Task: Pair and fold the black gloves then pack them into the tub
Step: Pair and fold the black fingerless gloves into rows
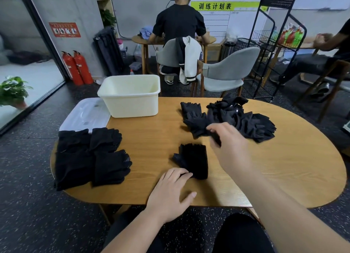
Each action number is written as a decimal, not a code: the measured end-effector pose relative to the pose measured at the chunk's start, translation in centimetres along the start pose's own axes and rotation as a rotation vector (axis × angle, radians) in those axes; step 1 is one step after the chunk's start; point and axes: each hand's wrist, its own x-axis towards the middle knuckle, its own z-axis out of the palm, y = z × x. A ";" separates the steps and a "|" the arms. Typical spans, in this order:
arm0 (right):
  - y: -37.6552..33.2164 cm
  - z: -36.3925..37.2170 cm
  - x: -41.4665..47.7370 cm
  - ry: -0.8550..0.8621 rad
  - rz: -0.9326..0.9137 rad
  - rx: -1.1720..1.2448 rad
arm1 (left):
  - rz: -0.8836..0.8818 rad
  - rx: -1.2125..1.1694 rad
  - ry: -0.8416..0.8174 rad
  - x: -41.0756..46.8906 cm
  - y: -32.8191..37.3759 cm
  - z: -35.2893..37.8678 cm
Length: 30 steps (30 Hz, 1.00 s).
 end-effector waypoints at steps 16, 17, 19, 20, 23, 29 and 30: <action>2.4 6.4 -6.4 -0.148 -0.098 -0.002 | -0.024 -0.060 -0.014 0.1 -0.3 0.1; 1.9 6.2 -6.3 -0.105 -0.118 -0.003 | -0.023 -0.067 -0.009 0.1 -0.3 0.1; 1.4 6.4 -6.8 -0.080 -0.173 -0.025 | -0.024 -0.094 0.009 0.2 -0.3 0.3; 1.3 6.6 -7.4 -0.102 -0.200 -0.044 | -0.027 -0.107 0.021 0.2 -0.3 0.3; 1.7 7.4 -9.1 -0.189 -0.238 -0.093 | -0.045 -0.151 0.052 0.1 -0.3 0.3; 1.6 7.1 -8.8 -0.284 -0.201 -0.070 | -0.130 -0.212 0.037 -0.1 -0.1 -0.1; 1.4 6.9 -8.6 -0.284 -0.191 -0.053 | -0.102 -0.189 0.043 0.0 -0.1 0.1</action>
